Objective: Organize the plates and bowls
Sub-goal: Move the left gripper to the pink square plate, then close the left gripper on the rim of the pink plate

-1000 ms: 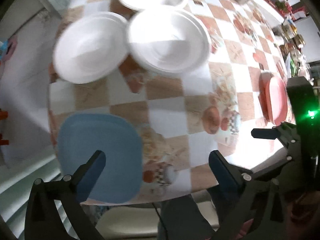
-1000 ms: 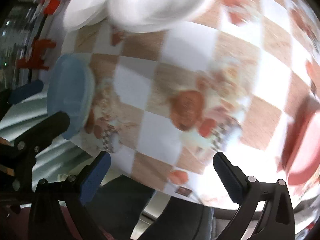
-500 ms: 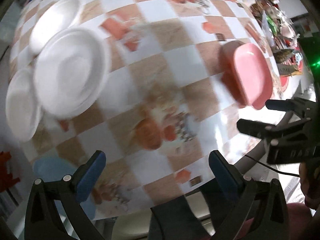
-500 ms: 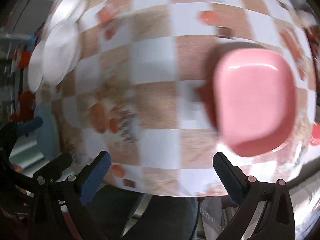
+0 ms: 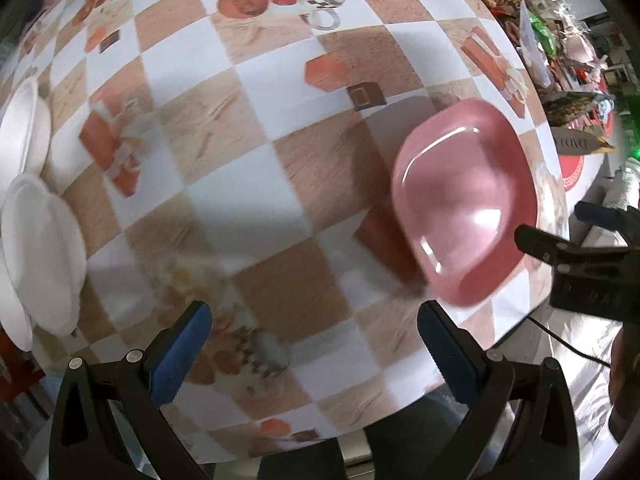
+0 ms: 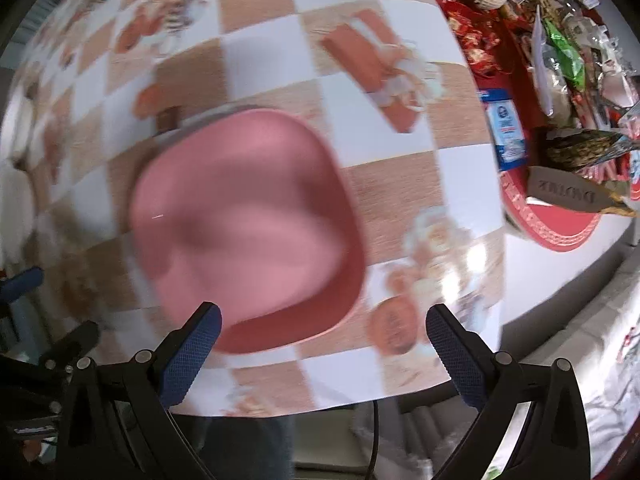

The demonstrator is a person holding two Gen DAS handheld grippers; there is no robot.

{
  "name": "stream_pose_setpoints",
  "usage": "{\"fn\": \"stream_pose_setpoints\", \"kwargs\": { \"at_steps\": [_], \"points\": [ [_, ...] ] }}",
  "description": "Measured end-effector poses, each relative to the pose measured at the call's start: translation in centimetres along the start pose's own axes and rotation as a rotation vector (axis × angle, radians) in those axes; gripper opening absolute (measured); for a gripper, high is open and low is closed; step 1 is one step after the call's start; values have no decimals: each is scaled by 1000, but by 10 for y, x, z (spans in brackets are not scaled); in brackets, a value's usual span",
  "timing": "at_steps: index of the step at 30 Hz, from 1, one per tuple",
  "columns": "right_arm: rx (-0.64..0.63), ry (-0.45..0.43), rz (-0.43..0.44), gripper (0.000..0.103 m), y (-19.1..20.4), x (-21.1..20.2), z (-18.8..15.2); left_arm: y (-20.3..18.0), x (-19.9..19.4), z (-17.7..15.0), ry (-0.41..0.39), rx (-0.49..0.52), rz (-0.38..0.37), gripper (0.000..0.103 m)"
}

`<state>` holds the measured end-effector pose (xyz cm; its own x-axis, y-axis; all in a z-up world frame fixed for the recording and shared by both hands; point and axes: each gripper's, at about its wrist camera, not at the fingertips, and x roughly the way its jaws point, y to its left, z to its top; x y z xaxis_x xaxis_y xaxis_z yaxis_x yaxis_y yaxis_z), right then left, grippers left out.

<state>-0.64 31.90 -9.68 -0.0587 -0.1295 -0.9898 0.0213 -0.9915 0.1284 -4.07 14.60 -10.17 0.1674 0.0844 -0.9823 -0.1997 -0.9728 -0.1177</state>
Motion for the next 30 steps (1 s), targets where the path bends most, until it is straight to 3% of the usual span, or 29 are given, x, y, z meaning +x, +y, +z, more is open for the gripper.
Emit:
{"fn": "stream_pose_setpoints", "kwargs": {
  "at_steps": [6, 9, 13, 16, 22, 30],
  "points": [
    [-63, 1, -91, 103, -7, 10, 11, -14, 17, 18, 6, -10, 45, 103],
    [-101, 6, -103, 103, 1, 17, 12, -17, 25, 24, 13, -20, 45, 103],
    [-135, 0, -110, 103, 10, 22, 13, -16, 36, 26, 27, -16, 106, 103],
    [-155, 5, -120, 103, 17, 26, 11, -12, 41, 28, 39, -37, 98, 103],
    [-160, 17, -88, 103, 30, 33, 7, 6, 39, 23, 31, -24, 134, 103],
    [-186, 26, -18, 103, 71, 34, -10, 66, 32, -20, 26, -25, 176, 103]
  ]
}}
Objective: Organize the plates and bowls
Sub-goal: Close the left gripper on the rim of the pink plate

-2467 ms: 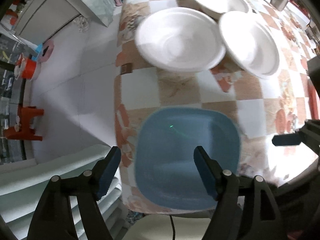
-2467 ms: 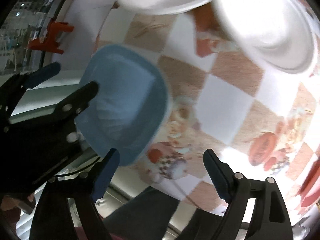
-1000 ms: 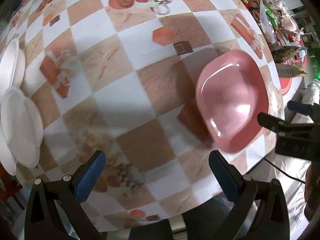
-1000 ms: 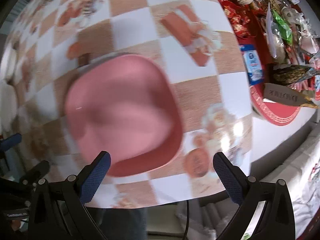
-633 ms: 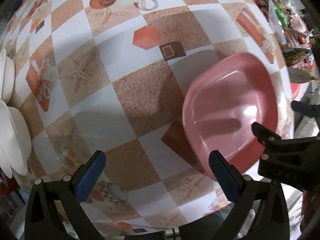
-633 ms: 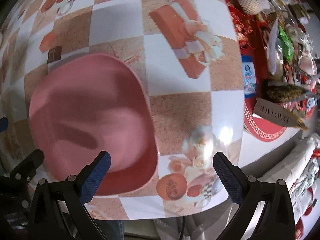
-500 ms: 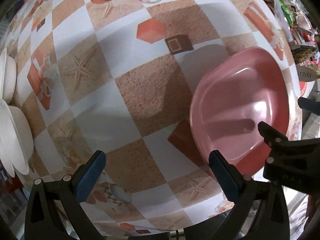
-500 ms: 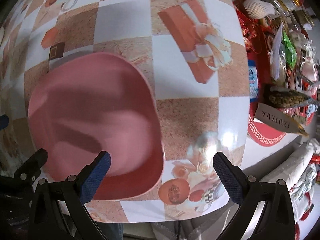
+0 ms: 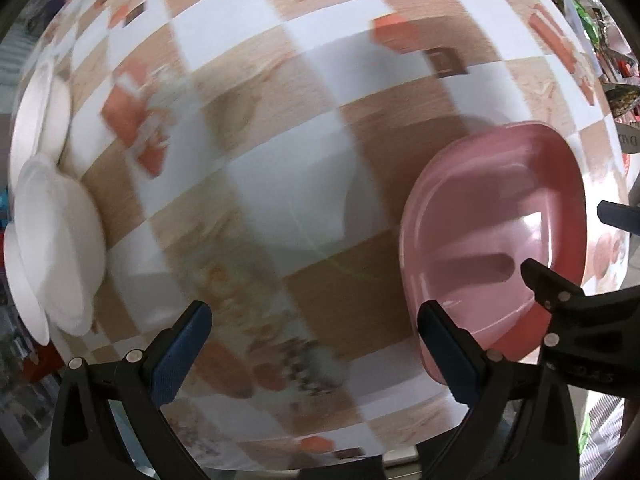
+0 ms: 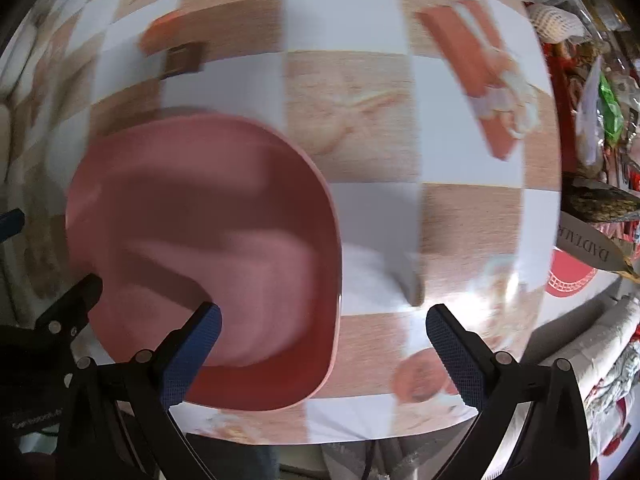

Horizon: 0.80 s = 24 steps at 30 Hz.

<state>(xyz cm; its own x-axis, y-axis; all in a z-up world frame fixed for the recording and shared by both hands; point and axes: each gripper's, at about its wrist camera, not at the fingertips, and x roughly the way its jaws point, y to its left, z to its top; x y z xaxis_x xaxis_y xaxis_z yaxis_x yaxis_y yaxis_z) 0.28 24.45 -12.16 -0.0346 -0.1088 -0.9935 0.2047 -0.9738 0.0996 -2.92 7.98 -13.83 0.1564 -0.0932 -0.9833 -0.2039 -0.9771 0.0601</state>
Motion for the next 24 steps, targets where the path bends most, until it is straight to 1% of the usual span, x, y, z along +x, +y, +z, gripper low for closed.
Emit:
{"fn": "stream_pose_setpoints", "kwargs": {
  "at_steps": [2, 4, 7, 9, 10, 14, 18, 20, 24],
  "points": [
    [-6, 0, 21, 103, 12, 0, -2, 15, 3, -7, 3, -35, -11, 103],
    [-7, 2, 39, 103, 18, 1, -4, 25, 8, -12, 22, -91, -43, 103],
    [-11, 2, 39, 103, 20, 4, -9, 32, 10, -20, 30, -141, -85, 103],
    [-4, 2, 35, 103, 16, 6, -12, 33, 8, -22, 7, -140, -94, 103],
    [4, 4, 37, 103, 12, 8, -13, 25, 9, -23, 0, -134, -93, 103],
    [40, 13, 62, 103, 0, 15, -16, 15, 17, -22, -6, -119, -90, 103],
    [21, -3, 63, 103, 2, 15, -16, 11, 32, -17, 15, -140, -86, 103],
    [18, -8, 67, 103, 8, 14, -18, 13, 37, -9, 17, -160, -108, 103],
    [18, -15, 77, 103, 18, 12, -21, 20, 39, -14, 1, -154, -109, 103]
  ]
}}
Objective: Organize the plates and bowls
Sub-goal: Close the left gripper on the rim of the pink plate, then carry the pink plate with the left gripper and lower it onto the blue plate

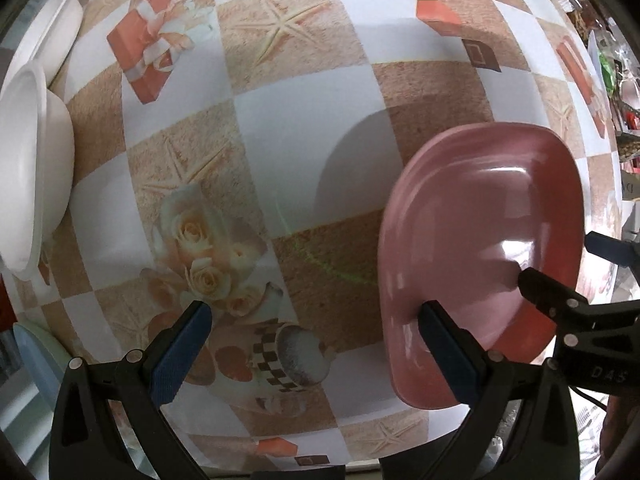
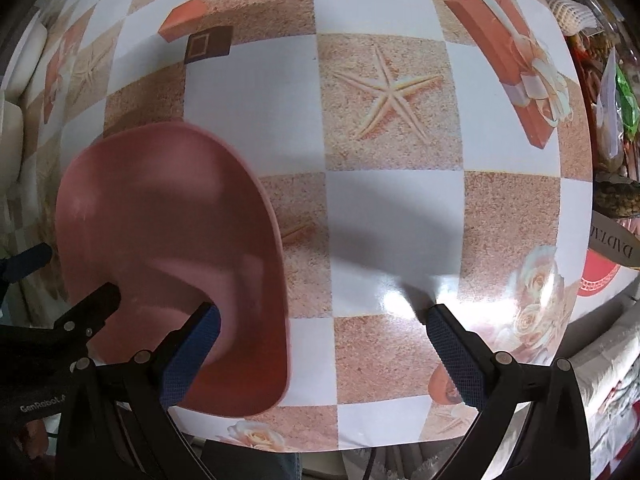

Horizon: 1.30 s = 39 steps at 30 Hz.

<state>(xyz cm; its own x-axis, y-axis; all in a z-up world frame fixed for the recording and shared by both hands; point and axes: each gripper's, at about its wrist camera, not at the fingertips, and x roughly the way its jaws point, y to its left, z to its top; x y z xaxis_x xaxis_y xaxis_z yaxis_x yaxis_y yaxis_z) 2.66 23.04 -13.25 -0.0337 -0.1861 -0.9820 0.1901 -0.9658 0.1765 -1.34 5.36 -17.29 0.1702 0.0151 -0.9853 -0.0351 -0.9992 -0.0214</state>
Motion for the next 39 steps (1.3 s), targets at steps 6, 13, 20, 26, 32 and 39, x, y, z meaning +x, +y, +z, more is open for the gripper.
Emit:
{"fn": "stream_pose_setpoints", "kwargs": {
  "at_steps": [6, 13, 20, 26, 32, 39],
  "points": [
    [1, -6, 7, 103, -4, 5, 3, -17, 0, -6, -1, -3, -1, 103],
    [0, -14, 7, 103, -9, 3, 7, -18, -9, -16, -43, -17, -3, 103],
    [48, -28, 17, 103, -19, 1, 11, -15, -5, -11, 45, -57, -7, 103],
    [26, -44, 23, 81, -14, -8, 7, -34, -18, -10, 13, 52, 4, 84],
    [-3, -55, 31, 52, -3, -14, 3, -52, -27, -15, -20, 149, 9, 57],
    [-32, -35, 53, 37, 18, -11, -3, -42, -34, -24, -12, 179, -19, 23]
  ]
}}
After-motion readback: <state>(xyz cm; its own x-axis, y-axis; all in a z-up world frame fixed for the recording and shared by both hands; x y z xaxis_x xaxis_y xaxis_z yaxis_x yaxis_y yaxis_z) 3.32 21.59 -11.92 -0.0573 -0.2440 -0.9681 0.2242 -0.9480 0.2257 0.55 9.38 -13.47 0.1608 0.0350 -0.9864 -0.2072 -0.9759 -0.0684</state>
